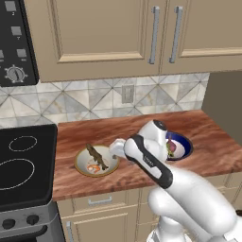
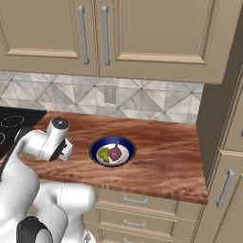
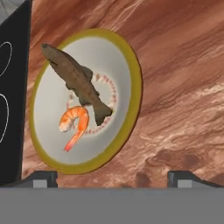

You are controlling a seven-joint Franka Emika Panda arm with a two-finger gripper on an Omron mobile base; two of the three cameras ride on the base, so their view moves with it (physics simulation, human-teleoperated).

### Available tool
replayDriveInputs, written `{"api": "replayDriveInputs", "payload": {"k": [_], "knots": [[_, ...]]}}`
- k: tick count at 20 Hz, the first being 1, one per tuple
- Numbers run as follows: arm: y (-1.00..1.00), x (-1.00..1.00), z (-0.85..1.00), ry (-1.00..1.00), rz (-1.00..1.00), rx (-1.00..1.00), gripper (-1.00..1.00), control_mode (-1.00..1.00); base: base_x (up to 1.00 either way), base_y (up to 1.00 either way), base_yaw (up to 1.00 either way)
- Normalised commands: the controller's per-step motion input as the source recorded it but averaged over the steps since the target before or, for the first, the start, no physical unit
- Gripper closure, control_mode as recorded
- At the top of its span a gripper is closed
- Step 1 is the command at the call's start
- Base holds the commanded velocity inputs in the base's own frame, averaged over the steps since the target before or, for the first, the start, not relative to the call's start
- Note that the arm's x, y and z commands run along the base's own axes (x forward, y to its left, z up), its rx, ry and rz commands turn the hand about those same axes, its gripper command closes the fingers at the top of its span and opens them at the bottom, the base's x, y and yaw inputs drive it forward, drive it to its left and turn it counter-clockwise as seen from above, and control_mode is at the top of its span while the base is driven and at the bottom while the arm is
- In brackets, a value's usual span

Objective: Place the bowl containing the fish and shrimp in the microwave. Close the microwave door and press the start button to microwave the meal.

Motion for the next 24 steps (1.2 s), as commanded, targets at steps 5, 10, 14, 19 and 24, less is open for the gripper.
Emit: {"api": "replayDriveInputs", "payload": {"k": [5,10,14,19,24], "knots": [[0.10,0.25,-0.23,0.04,0.00,0.00,-1.00,-1.00,0.00,0.00,0.00],[0.00,0.24,-0.29,0.00,0.00,0.00,-1.00,-1.00,0.00,0.00,0.00],[0.00,0.25,-0.33,0.00,0.00,0.00,-1.00,-1.00,0.00,0.00,0.00],[0.08,0.24,-0.21,0.00,0.00,0.00,-1.00,-1.00,0.00,0.00,0.00],[0.16,0.23,-0.18,0.00,0.00,0.00,-1.00,-1.00,0.00,0.00,0.00]]}}
